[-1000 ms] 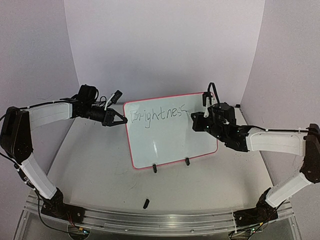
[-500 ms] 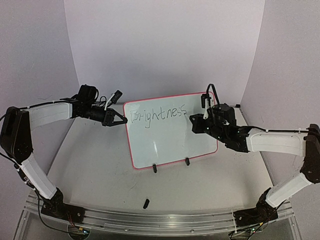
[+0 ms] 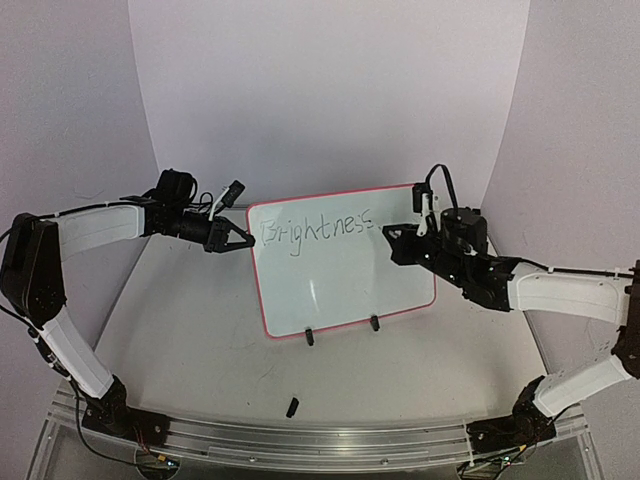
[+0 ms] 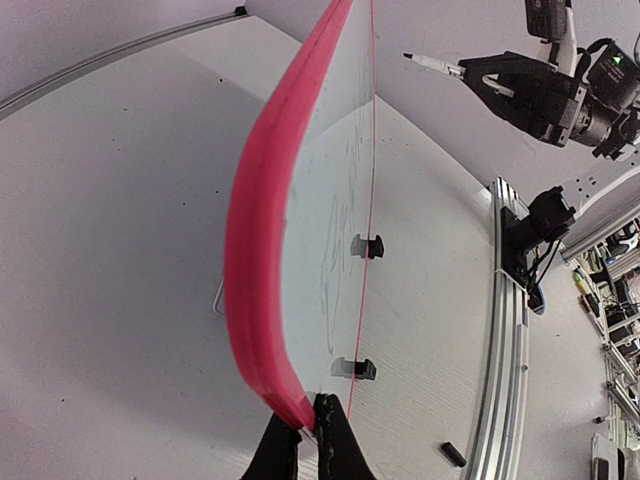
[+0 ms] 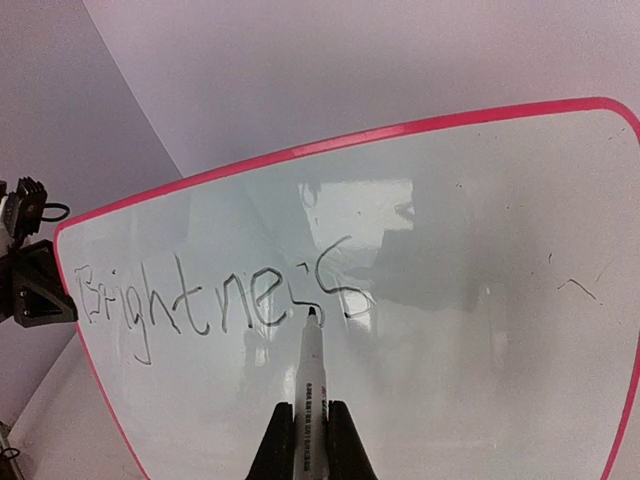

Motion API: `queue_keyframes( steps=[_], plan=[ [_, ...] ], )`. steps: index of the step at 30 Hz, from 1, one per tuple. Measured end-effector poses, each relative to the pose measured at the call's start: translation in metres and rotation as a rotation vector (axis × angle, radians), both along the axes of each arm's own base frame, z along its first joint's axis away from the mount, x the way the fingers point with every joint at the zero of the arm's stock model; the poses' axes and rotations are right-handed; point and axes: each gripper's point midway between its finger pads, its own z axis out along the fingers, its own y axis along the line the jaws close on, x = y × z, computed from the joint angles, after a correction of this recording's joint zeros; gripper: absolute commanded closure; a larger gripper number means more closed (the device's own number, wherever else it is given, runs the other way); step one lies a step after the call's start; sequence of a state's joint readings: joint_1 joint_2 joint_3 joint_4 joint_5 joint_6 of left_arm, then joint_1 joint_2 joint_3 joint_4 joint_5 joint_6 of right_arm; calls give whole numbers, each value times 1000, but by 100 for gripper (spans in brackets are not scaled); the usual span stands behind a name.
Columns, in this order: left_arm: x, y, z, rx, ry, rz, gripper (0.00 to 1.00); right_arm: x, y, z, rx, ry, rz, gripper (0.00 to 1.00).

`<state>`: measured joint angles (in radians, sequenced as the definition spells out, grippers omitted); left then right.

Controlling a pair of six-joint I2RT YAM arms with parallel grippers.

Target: Write a sentence on the whiteboard

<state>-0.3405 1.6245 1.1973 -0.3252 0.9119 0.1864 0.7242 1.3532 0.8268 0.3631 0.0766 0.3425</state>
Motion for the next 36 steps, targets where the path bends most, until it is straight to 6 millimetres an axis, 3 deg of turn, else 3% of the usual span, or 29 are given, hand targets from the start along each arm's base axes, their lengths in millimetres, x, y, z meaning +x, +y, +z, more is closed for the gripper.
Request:
queue_keyframes(
  steps=[9,20,36],
  plan=[
    [0,0,0,0,0,0,100,-6,-9,20,23,-43,24,100],
    [0,-1,0,0,-1,-2,100,8,-43,6,17,-5,16,100],
    [-1,-2,0,1,-3,-5,100,16,-45,-4,-14,3,-1,100]
  ],
)
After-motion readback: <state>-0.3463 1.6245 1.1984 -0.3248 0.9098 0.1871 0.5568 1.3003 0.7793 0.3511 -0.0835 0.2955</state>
